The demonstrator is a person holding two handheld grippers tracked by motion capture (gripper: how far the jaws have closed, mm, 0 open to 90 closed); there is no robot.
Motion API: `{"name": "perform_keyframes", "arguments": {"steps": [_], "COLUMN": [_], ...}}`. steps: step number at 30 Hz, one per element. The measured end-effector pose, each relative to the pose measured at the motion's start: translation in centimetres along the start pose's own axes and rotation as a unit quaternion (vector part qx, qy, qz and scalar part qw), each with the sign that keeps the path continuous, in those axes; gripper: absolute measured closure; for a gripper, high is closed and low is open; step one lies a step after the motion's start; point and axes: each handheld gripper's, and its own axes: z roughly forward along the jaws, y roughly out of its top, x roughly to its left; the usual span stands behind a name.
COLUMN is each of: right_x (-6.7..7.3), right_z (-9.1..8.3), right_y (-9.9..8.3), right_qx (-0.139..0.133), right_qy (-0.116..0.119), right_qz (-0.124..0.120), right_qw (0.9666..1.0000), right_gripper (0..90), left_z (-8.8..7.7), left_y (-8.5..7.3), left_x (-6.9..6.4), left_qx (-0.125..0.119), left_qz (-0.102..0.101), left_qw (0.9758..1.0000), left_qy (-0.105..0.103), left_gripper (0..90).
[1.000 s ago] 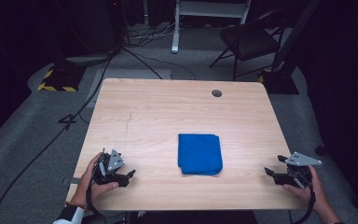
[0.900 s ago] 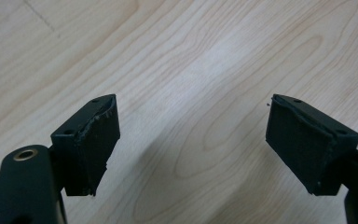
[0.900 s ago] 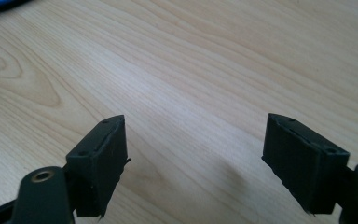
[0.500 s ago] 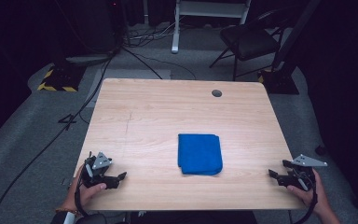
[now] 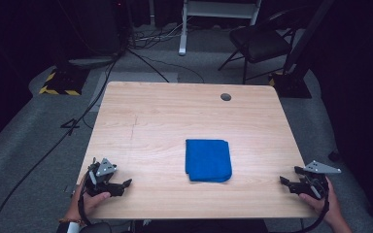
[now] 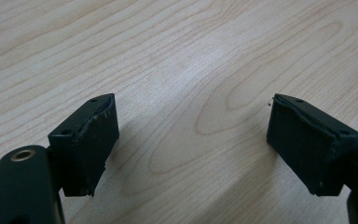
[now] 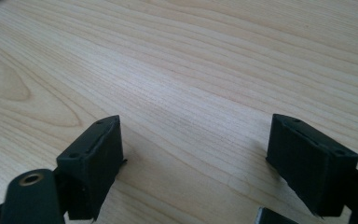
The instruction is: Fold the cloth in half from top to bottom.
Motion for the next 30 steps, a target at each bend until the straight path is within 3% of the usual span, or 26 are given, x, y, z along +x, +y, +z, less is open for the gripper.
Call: {"name": "perform_keyframes", "arguments": {"steps": [30], "right_x": [0.03], "right_z": [0.06], "right_y": [0.05], "right_qx": [0.0], "right_qy": [-0.003], "right_qz": [0.003], "right_qw": [1.0], "right_gripper": [18.0], "left_z": [0.01], "left_y": [0.04], "left_x": [0.05], "left_qx": [0.0], "left_qz": [0.001], "left_qw": [1.0], "left_qy": [0.001], "left_gripper": [16.7]}}
